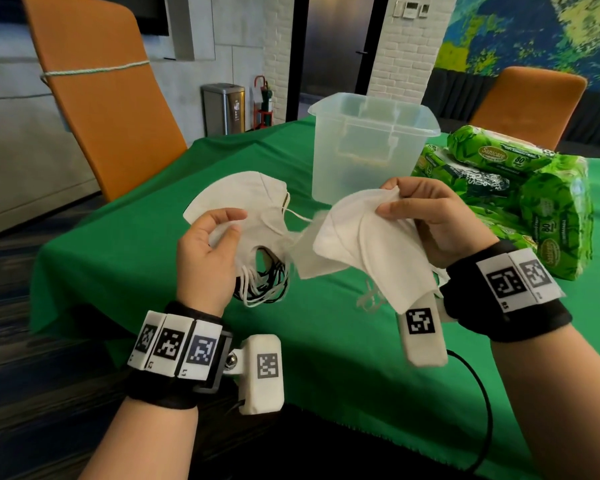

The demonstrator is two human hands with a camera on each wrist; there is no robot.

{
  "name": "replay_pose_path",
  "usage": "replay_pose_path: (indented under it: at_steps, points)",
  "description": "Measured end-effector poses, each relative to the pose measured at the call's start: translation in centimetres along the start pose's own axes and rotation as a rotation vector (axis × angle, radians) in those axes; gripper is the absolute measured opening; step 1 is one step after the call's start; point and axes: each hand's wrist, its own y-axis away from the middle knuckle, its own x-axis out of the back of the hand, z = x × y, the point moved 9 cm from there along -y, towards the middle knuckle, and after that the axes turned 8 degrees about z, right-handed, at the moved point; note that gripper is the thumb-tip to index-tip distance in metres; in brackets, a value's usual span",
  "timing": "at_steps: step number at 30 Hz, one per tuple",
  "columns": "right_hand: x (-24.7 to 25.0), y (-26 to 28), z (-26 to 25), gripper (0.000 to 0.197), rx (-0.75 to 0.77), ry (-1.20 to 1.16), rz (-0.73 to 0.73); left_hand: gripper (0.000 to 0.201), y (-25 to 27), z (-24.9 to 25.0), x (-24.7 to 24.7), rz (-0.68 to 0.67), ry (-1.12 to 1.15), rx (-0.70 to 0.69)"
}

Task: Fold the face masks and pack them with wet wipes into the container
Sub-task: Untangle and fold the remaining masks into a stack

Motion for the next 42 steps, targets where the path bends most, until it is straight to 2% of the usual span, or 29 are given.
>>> replay_pose_path:
  at_steps: [4,10,14,19,22,26,30,33,36,40,42]
  points:
    - [0.7,-0.1,-0.3,0.019,0.004,-0.019,0.069,0.037,-0.2,0.6,0.1,0.006,-0.044,-0.057]
    - [-0.2,-1.2,1.3,0.015,-0.016,-0.095,0.172,0.042,1.8,2.6,-3.0,-0.287,-0.074,-0.174]
    - [-0.9,-1.7,2.4,0.013,-0.059,-0.161,0.192,0.043,2.7,2.6,-4.0,-0.41,0.012,-0.15]
    - [-1.3,-1.6,2.8,0.016,-0.068,-0.183,0.208,0.044,2.4,2.1,-4.0,-0.371,0.011,-0.123]
    - [-1.3,-1.5,3.0,0.013,-0.071,-0.176,0.218,0.034,2.4,2.1,-4.1,-0.367,0.013,-0.101]
    - [-1.4,-1.3,3.2,0.013,-0.081,-0.175,0.209,0.047,2.5,1.9,-4.1,-0.376,0.054,-0.028]
    - [-1.5,-1.3,3.2,0.013,-0.086,-0.167,0.197,0.028,2.3,1.2,-4.0,-0.333,-0.064,-0.037]
    - [-1.8,-1.2,3.2,0.013,-0.08,-0.166,0.172,0.035,2.0,0.6,-3.6,-0.301,-0.097,-0.04]
    - [-1.7,-1.1,3.1,0.013,-0.067,-0.172,0.151,0.034,1.9,0.6,-3.4,-0.284,-0.034,-0.007]
    - [-0.8,-1.1,2.8,0.011,-0.037,-0.157,0.176,0.027,2.0,0.2,-3.7,-0.306,0.129,0.135]
    - [-0.2,-1.2,2.7,0.011,-0.027,-0.144,0.2,0.026,1.8,0.4,-3.6,-0.303,0.112,0.114]
